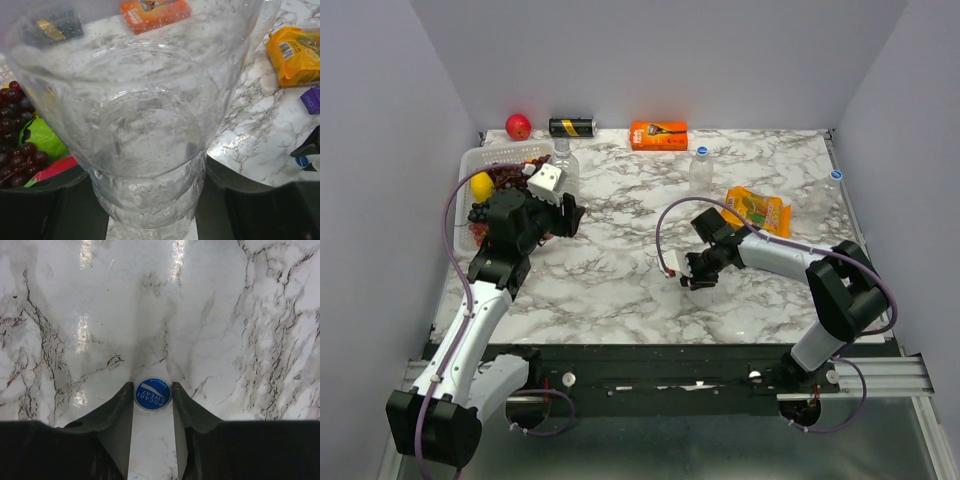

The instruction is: Screw on the bottle caps

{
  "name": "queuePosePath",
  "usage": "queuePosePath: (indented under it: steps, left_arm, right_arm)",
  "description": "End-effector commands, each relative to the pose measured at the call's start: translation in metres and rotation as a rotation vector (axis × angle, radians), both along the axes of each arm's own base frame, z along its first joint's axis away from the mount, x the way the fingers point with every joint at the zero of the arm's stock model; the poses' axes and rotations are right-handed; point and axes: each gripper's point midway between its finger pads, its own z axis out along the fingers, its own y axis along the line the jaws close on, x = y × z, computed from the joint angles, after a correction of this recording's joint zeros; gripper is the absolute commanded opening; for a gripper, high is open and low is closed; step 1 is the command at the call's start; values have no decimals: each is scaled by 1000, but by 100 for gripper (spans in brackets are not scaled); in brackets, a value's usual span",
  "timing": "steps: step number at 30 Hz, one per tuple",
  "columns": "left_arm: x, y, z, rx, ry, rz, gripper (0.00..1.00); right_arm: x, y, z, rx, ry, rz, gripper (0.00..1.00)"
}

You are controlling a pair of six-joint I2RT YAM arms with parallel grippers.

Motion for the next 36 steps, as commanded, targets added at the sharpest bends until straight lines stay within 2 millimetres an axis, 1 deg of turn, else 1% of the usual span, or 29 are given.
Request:
queuePosePath:
  steps: [1,3,4,6,7,8,9,10,11,12,13,14,15,16,17,18,19,20,21,22,23,24,25,28,29,32,36]
  left_arm:
    - [-3,-17,-3,6,-15,-79,0]
    - [-4,-26,-13,31,-9,-129,0]
    - [-5,-32,-19,30,-11,-151,0]
    - [-14,-52,-31,20,-4,-225,0]
    - [-18,-64,-35,5,-35,-278,0]
    - [-22,-73,-40,2,-45,-310,0]
    - [-33,-91,-43,-7,-59,-376,0]
    - [-39,-100,-48,-23,-97,-417,0]
    - [-44,-109,-52,-29,-108,-447,0]
    - [-53,-120,-55,-37,-119,-488,0]
    - [-57,-127,-59,-47,-144,-512,0]
    - [-59,-132,-67,-54,-130,-532,0]
    - [-62,-137,-70,-61,-136,-550,0]
    - [-69,-144,-71,-73,-175,-581,0]
    - [-71,-147,-77,-64,-187,-593,0]
    - [-74,-151,-80,-64,-204,-609,0]
    - [-81,-156,-81,-68,-239,-634,0]
    - [-85,-159,-85,-59,-247,-655,0]
    - [-89,-162,-87,-35,-276,-678,0]
    - [-95,-163,-93,-20,-283,-701,0]
    - [-103,-167,-95,-15,-288,-732,0]
    - [-108,-168,-98,-4,-299,-752,0]
    - [-114,-167,-103,1,-295,-766,0]
    - [-125,-170,-110,16,-298,-802,0]
    - [-127,-171,-110,16,-301,-808,0]
    - [-134,-174,-113,30,-302,-836,0]
    - [-140,-178,-116,57,-312,-875,0]
  right_arm:
    - [-5,-16,-11,-67,8,-19,30]
    - [-2,-13,-4,-53,-2,-27,27]
    - [0,-11,6,-36,-25,-29,25]
    - [0,-12,23,-22,-42,-36,23]
    - [4,-8,46,14,-81,-39,22]
    - [-4,-11,59,18,-61,-51,22]
    - [-9,-7,75,57,-50,-54,21]
    - [-5,1,103,108,-76,-67,21]
    - [-10,2,131,165,-84,-108,21]
    - [-20,4,147,196,-51,-117,20]
    - [-22,6,164,234,-48,-145,19]
    - [-22,10,197,299,-58,-189,17]
    - [-35,11,208,318,-12,-178,17]
    - [-43,12,218,336,14,-158,17]
    - [-57,9,225,330,51,-121,17]
    - [-64,15,244,377,63,-75,17]
    - [-68,16,251,382,70,-57,17]
    - [-74,12,252,364,92,-38,18]
    - [-71,15,265,374,75,-19,18]
    - [-71,15,268,365,71,-3,20]
    - [-75,13,268,341,63,39,21]
    - [-74,12,273,335,41,59,22]
    - [-71,15,280,338,15,84,22]
    - [-74,21,289,334,-31,170,23]
    - [-77,26,289,331,-34,202,23]
    - [-80,37,292,331,-52,245,23]
    - [-87,47,294,339,-61,293,24]
